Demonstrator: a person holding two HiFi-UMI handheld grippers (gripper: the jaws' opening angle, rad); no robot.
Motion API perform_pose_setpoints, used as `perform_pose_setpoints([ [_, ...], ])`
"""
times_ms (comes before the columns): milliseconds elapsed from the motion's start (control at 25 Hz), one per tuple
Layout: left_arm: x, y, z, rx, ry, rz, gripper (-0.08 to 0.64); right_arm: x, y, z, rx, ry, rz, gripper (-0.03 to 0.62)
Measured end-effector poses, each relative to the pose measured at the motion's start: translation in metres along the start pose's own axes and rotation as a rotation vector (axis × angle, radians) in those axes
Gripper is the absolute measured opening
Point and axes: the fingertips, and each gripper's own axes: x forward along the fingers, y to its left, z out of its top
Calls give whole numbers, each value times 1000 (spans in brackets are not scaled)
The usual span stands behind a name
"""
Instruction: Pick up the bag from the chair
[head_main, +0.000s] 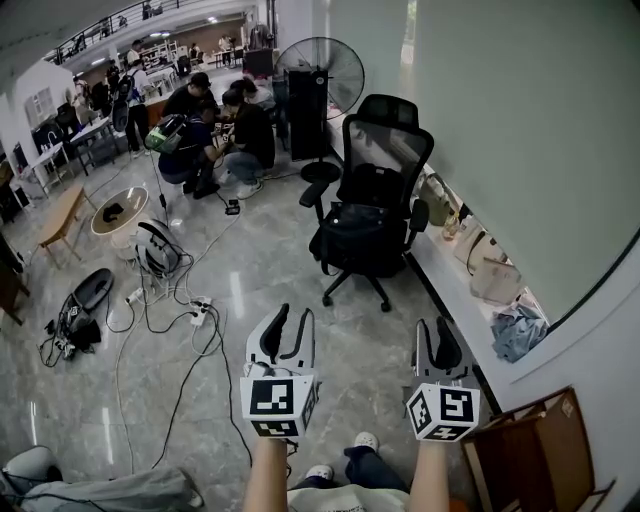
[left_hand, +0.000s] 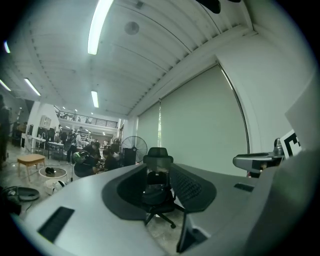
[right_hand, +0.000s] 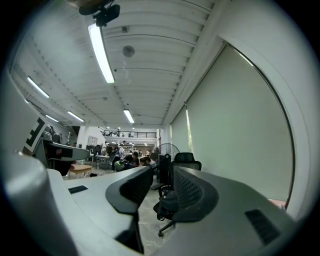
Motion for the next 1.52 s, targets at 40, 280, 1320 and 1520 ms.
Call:
perform_pose_setpoints([
  [40,10,-4,1,-10,-4,-4,172,9,-5,0,3,2,21,160],
  [280,76,-23,8,-34,-24,28,284,68,-47,5,-23,8,125,286],
  [1320,305,-24,-39,-51,54,85,287,278,-158,-50,-16,80,201,298],
  [1520,388,15,-45,-58,69,63,287,368,-162,-61,-7,94,181,298],
])
